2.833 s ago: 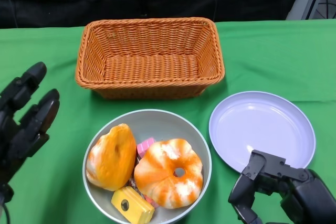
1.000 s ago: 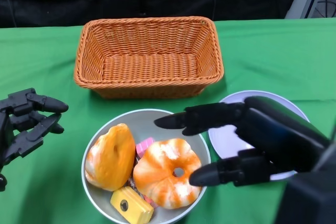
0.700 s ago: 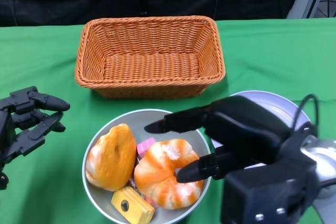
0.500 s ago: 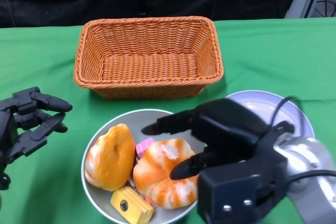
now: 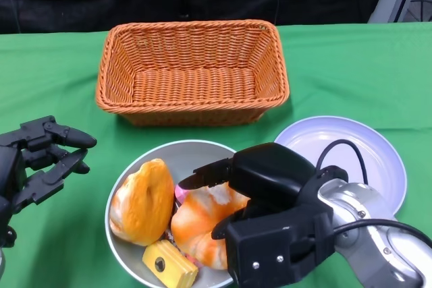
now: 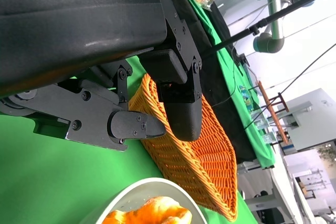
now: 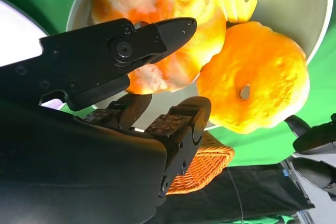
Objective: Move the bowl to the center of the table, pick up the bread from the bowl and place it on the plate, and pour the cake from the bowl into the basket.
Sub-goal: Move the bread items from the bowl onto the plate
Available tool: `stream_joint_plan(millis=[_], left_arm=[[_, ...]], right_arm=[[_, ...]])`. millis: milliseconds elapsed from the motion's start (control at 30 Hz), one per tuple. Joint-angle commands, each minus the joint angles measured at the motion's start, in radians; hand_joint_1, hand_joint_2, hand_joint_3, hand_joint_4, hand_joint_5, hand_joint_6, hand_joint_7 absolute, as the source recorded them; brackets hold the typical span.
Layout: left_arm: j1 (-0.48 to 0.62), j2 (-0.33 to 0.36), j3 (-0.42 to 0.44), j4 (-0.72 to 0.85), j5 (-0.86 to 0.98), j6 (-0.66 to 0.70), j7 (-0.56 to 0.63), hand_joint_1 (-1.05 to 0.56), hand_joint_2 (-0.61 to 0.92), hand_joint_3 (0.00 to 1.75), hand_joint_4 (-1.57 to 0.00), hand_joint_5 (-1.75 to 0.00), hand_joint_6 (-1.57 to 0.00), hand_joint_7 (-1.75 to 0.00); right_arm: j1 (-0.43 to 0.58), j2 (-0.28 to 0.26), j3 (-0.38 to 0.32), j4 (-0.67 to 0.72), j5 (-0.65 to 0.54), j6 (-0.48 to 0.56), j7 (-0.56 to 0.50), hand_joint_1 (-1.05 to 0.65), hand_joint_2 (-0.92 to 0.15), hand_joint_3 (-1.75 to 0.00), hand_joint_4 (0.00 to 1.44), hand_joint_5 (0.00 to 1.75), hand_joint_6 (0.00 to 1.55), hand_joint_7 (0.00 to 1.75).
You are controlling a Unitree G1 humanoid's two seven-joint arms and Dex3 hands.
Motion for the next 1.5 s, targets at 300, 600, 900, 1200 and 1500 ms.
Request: stream_joint_plan(millis=[300, 600, 900, 1200, 1500], left_arm=[[-0.001, 0.018, -0.006, 0.02, 0.003, -0.017, 0.01, -0.09, 0.92, 0.35, -0.81, -1.23, -0.87, -0.88], [-0.001, 0.021, -0.006, 0.023, -0.008, -0.016, 0.001, -0.08, 0.9, 0.39, -0.82, -1.23, -0.87, -0.89], [0.0, 0.023, -0.009, 0.027, 0.002, -0.03, 0.009, -0.09, 0.89, 0.41, -0.84, -1.22, -0.87, -0.91], [0.003, 0.022, -0.014, 0.024, 0.008, -0.029, 0.011, -0.11, 0.88, 0.42, -0.84, -1.22, -0.87, -0.92], [0.002, 0.023, -0.014, 0.028, 0.011, -0.022, 0.018, -0.1, 0.88, 0.44, -0.83, -1.21, -0.87, -0.91]], right_arm=[[-0.031, -0.015, 0.064, 0.07, -0.167, -0.052, -0.029, -0.7, -0.92, -0.1, 0.54, 0.03, 0.48, 0.0], [-0.039, 0.02, 0.117, 0.074, -0.266, -0.034, 0.0, -0.8, -0.92, -0.08, 0.49, 0.01, 0.42, 0.0], [-0.053, 0.071, 0.192, 0.141, -0.393, -0.027, -0.057, -0.77, -0.91, -0.01, 0.69, 0.08, 0.51, 0.02], [-0.054, 0.111, 0.228, 0.219, -0.431, -0.036, -0.143, -0.56, -0.91, 0.0, 0.85, 0.15, 0.7, 0.05], [-0.063, 0.12, 0.231, 0.275, -0.412, -0.047, -0.17, -0.19, -0.92, 0.0, 0.7, 0.89, 0.73, 0.0]])
